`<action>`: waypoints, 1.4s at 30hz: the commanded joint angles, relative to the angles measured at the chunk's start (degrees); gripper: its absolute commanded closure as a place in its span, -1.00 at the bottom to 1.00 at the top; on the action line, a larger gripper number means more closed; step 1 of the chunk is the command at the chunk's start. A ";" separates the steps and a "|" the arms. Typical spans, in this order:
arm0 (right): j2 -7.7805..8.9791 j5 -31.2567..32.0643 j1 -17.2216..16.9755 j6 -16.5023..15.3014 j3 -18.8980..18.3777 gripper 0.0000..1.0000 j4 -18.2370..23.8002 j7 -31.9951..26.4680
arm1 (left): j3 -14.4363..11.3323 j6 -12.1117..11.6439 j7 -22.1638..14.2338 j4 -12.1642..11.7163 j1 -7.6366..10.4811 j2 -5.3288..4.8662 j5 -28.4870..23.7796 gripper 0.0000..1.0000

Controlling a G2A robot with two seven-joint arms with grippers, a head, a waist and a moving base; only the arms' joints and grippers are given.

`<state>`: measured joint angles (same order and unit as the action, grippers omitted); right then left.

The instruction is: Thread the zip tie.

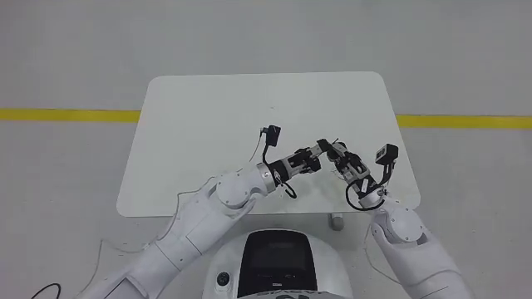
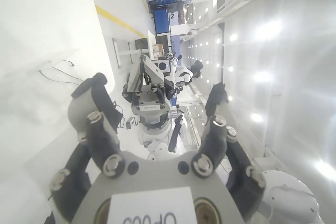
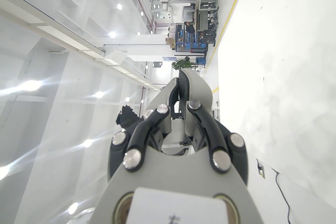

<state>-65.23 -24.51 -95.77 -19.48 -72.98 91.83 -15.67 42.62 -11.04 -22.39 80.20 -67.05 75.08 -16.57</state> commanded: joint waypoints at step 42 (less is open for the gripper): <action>-1.69 1.92 -1.08 0.00 -3.12 -1.00 -0.33 -0.79 | 1.35 2.15 -1.02 -2.98 0.57 0.61 -1.41 1.00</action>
<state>-66.92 -22.65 -96.82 -19.48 -75.83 91.53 -16.52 43.68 -9.08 -22.83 77.26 -66.36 75.80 -17.72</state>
